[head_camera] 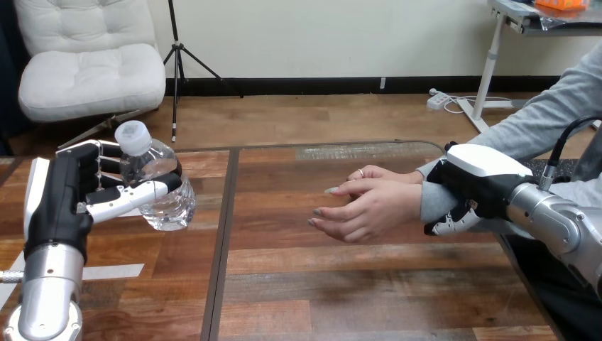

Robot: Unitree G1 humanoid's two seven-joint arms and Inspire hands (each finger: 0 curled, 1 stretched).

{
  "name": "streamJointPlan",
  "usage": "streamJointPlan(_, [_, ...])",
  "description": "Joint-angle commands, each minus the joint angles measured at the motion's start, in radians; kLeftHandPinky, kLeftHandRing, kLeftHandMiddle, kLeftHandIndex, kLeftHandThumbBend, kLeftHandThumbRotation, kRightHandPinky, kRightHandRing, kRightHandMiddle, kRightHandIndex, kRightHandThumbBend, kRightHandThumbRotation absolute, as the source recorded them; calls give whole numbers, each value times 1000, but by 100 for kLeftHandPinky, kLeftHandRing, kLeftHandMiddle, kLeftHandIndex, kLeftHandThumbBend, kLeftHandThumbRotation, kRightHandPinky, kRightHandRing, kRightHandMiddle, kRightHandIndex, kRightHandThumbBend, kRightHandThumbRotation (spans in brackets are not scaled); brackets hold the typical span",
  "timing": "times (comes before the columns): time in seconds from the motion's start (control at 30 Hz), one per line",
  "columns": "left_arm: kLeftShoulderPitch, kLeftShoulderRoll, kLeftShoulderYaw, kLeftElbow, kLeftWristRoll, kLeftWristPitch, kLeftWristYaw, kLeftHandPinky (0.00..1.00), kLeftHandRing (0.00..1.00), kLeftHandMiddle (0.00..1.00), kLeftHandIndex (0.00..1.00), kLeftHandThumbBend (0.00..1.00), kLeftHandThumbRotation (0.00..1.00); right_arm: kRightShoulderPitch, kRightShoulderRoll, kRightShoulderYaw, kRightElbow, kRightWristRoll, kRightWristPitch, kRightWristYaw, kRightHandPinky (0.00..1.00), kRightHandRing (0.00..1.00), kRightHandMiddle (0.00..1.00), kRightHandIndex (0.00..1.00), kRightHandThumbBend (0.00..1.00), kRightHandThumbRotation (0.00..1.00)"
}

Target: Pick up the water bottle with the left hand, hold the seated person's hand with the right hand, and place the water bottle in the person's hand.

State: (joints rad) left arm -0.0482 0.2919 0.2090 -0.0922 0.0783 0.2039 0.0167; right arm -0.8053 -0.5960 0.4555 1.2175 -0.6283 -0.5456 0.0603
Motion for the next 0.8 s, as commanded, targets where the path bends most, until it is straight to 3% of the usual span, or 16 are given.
streamJointPlan(0.0, [-92, -4, -7, -25, -14, -36, -2, 30, 34, 39, 42, 70, 0, -97, 3, -47, -62, 40, -11, -5, 26, 31, 37, 38, 53, 0])
streamJointPlan(0.77, [-119, -14, -28, -41, -3, 2, 7, 30, 35, 40, 43, 71, 0, -109, 31, -48, -57, 46, -24, -16, 24, 29, 36, 38, 54, 0])
